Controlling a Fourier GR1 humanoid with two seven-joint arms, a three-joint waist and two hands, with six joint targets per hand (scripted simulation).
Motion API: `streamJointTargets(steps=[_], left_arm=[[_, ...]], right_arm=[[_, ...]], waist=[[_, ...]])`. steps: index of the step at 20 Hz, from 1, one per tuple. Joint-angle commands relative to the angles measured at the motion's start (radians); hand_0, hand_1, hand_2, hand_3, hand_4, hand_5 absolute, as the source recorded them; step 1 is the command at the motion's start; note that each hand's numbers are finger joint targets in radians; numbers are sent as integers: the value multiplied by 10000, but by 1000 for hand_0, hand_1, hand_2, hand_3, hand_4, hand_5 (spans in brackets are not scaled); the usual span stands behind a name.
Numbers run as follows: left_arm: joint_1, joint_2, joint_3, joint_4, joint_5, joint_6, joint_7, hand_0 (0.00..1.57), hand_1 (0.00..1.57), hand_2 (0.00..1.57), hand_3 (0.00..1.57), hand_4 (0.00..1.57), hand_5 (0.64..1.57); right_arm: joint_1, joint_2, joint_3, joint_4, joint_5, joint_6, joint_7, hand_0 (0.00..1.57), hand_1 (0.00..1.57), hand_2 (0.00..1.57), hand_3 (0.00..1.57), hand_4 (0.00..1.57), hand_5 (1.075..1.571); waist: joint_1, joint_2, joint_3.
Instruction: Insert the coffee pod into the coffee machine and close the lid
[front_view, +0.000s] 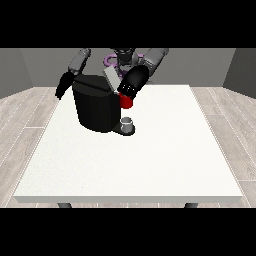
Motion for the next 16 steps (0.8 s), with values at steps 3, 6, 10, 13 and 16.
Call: streamJointTargets(steps=[3, 6, 10, 13, 16], left_arm=[[293, 397, -132, 176, -412, 555, -587, 1173, 1173, 1170, 1017, 0, 1571], [-59, 354, 51, 243, -208, 335, -737, 1115, 1115, 1136, 1016, 0, 1571], [-64, 294, 447, 466, -240, 1393, -381, 1138, 1138, 1136, 963, 0, 1571], [-339, 124, 318, 168, -87, 753, -754, 1247, 1247, 1211, 957, 0, 1571], [-218, 100, 379, 313, -97, 877, -808, 1241, 1241, 1202, 970, 0, 1571]], right_arm=[[29, -108, -111, -282, -169, 103, 19, 0, 0, 0, 0, 0, 1571], [-67, 82, 21, -139, 73, -210, -114, 0, 0, 0, 0, 0, 1571], [-293, -50, 368, -785, 127, 175, 445, 0, 0, 0, 0, 0, 1571], [-273, 190, 210, -214, 227, -281, 289, 0, 0, 0, 0, 42, 1571], [53, 248, 460, -295, 361, -197, 362, 0, 0, 0, 0, 85, 1571]], waist=[[-149, 291, -4], [-70, 488, -4], [-723, 762, -9], [-125, 397, -2], [-365, 340, -5]])
